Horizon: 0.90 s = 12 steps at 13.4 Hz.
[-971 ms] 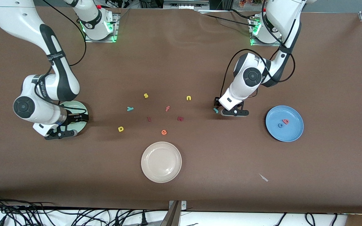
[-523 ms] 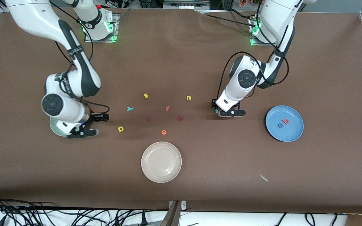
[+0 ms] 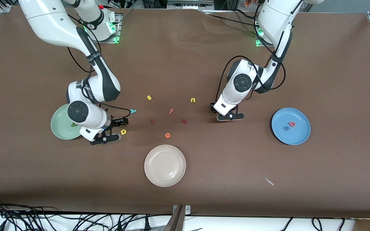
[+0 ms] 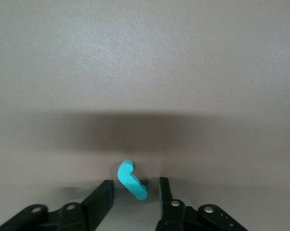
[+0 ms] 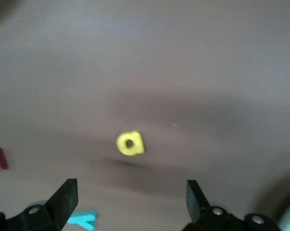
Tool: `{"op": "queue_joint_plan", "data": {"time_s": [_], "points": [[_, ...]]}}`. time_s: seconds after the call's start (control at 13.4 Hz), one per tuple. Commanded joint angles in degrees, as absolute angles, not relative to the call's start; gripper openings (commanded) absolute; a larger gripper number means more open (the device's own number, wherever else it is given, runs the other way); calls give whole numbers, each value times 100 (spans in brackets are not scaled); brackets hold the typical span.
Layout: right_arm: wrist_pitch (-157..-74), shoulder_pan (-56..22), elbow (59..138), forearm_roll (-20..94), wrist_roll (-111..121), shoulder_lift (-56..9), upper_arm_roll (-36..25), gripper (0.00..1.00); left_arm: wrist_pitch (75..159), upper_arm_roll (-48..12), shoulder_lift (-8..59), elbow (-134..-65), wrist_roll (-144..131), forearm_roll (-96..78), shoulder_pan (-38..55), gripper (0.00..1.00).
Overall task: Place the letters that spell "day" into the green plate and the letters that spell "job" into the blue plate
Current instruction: 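Carry the teal r to the blue plate while the right grasps yellow a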
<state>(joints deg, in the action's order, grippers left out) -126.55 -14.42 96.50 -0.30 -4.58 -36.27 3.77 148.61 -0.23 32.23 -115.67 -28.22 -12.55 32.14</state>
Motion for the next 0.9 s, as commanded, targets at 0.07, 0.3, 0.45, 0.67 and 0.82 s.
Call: {"op": "queue_joint_plan", "data": {"time_s": [0.07,0.3,0.45,0.67,0.82], "points": [[-12752,-1564,9176,0,-291,-4069,387,100,14941,35,3349,-11443,-2751,-1345,3270,43],[-13051,-1564,9202,-17,-45,-4175,378,100,14941,79,3331,-11452,-2751,-1327,3270,15],[-13156,-1556,9228,-35,158,-4192,378,100,14924,132,3270,-11478,-2742,-1284,3252,2],[-13271,-1512,9316,-131,333,-4210,360,99,14810,149,3086,-11496,-2768,-1275,3182,0],[-13525,-1494,9456,-167,492,-4201,343,94,14425,149,2718,-11479,-2420,-1274,2753,0]]}}
